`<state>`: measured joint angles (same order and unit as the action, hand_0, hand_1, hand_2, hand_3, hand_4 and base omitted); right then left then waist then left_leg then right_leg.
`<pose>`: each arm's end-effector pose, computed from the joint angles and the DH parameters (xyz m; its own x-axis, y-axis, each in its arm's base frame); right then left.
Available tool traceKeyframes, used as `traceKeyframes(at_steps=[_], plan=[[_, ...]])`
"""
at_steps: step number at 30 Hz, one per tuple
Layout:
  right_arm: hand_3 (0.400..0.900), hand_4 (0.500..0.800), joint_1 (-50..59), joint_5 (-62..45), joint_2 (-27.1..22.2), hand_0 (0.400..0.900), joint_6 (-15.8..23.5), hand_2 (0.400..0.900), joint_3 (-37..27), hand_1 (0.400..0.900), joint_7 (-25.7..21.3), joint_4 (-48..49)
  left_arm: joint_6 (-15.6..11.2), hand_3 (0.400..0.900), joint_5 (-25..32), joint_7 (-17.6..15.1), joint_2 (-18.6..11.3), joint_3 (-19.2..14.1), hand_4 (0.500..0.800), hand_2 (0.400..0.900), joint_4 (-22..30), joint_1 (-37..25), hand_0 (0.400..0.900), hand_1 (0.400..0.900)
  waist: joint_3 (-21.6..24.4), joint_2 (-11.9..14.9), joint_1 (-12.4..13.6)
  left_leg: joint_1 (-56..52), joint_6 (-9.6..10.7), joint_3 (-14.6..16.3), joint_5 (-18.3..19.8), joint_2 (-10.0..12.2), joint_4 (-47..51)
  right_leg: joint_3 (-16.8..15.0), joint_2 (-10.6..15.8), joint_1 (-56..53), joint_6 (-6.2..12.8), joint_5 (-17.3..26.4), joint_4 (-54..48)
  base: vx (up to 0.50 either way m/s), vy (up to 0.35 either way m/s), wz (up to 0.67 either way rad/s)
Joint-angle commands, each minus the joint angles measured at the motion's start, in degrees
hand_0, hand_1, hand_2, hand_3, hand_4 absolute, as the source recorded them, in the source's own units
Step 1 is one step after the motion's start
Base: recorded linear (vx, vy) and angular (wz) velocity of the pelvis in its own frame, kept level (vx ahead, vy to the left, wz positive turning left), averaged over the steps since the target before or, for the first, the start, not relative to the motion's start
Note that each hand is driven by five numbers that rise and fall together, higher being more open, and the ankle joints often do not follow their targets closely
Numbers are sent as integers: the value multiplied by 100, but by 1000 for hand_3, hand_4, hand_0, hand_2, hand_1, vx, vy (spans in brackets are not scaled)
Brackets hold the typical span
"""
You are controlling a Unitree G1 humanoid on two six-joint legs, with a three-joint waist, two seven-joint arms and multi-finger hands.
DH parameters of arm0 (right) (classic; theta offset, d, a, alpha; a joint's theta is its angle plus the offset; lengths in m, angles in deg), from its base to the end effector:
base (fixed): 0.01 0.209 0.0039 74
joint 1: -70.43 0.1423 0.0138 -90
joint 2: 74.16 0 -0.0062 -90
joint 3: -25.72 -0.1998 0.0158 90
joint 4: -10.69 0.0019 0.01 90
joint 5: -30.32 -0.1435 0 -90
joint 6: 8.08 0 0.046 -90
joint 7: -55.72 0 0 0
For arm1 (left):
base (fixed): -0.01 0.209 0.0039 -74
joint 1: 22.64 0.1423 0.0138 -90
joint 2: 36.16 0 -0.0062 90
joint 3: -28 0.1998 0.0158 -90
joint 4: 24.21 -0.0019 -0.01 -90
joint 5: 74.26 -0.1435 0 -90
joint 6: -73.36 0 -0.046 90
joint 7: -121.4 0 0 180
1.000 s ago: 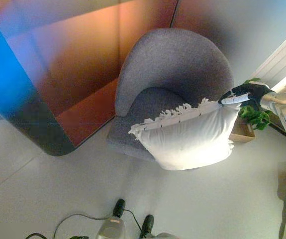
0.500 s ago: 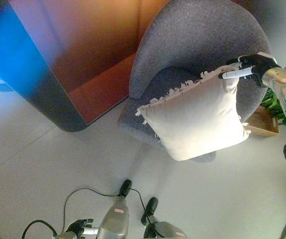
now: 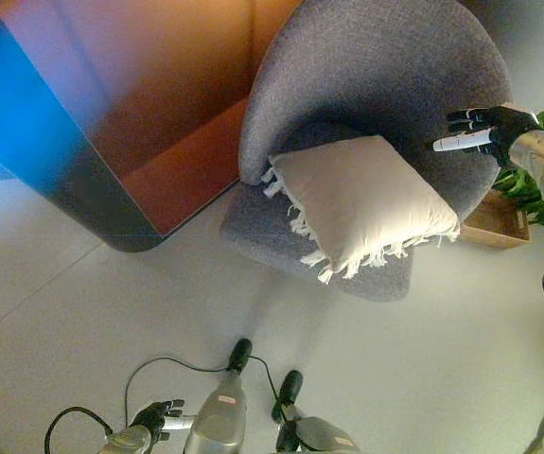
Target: Pick up the pillow and put it on the sofa.
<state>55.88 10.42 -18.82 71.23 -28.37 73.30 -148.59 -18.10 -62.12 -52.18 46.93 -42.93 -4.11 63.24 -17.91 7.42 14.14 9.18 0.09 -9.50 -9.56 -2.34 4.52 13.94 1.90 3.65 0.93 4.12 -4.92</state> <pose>0.3535 -0.3297 0.2658 0.9614 -0.2080 -0.1800 0.0649 0.8074 -0.5864 0.1014 0.2729 -0.1161 0.3980 0.1425 -0.9063 0.1748 0.9580 0.2274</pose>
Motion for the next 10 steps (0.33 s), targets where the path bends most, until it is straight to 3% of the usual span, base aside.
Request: traceKeyframes(at_steps=[1, 7, 10], plan=[[900, 800, 882, -37, -696, 900, 376, 900, 496, 900, -383, 119, -116, 900, 89, 95, -233, 127, 800, 900, -173, 334, 900, 900, 319, 65, -113, -314, 25, 141, 659, -72, 48, -201, 97, -15, 328, 168, -8, 7, 40, -3], [900, 800, 446, -536, -946, 900, 648, 900, 111, 900, -276, 365, -202, 900, 141, 136, -186, 15, 800, 900, -165, 460, 900, 900, 408, 41, -223, -401, 17, 212, 700, -73, 48, -260, 130, -58, 362, 184, -8, 14, 55, -4], [900, 800, -270, -732, -1051, 900, 786, 900, -536, 900, -194, 707, -274, 900, 146, 136, -163, -91, 800, 900, -210, 538, 900, 900, 471, 24, -327, -462, 19, 276, 730, -61, 48, -302, 140, -87, 383, 183, 13, 40, 44, -6]])
